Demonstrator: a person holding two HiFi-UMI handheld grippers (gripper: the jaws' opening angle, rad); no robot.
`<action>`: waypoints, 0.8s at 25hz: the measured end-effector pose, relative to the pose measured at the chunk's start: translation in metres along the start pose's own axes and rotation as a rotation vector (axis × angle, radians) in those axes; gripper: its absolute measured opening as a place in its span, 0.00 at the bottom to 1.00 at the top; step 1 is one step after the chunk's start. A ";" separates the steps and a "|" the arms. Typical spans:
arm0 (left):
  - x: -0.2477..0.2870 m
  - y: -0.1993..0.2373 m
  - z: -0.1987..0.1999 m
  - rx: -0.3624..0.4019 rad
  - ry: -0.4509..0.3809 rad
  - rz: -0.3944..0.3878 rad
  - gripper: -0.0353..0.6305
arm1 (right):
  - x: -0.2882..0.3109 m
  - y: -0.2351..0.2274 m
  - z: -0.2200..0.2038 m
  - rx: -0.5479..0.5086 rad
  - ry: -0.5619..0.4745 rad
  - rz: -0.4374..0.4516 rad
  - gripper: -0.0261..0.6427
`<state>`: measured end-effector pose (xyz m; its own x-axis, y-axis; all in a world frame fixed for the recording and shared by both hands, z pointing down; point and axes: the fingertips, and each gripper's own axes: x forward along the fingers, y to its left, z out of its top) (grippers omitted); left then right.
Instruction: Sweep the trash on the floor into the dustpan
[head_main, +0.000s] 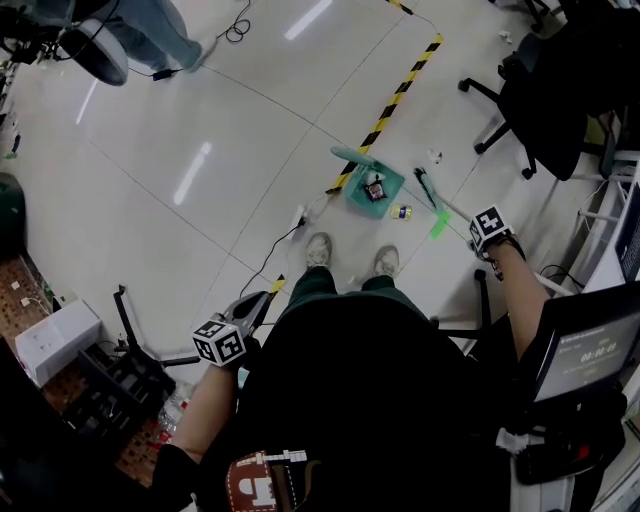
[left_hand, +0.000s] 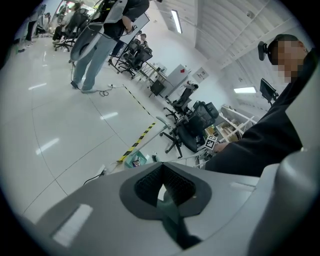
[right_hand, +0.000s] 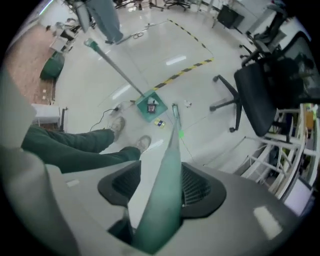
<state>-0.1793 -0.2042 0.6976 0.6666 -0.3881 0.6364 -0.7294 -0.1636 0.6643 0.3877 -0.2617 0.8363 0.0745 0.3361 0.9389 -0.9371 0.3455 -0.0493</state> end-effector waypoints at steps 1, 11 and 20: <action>0.001 0.000 0.000 -0.001 -0.002 -0.002 0.05 | 0.000 -0.002 -0.013 0.053 0.015 0.025 0.41; -0.010 0.011 -0.010 -0.039 -0.018 0.018 0.05 | 0.042 0.072 -0.031 0.543 0.068 0.377 0.41; -0.036 0.031 -0.019 -0.078 -0.032 0.064 0.05 | 0.008 0.103 0.062 0.745 -0.122 0.655 0.44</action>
<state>-0.2229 -0.1779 0.7029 0.6125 -0.4248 0.6666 -0.7555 -0.0665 0.6518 0.2706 -0.2778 0.8599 -0.5293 0.1574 0.8337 -0.7587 -0.5276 -0.3821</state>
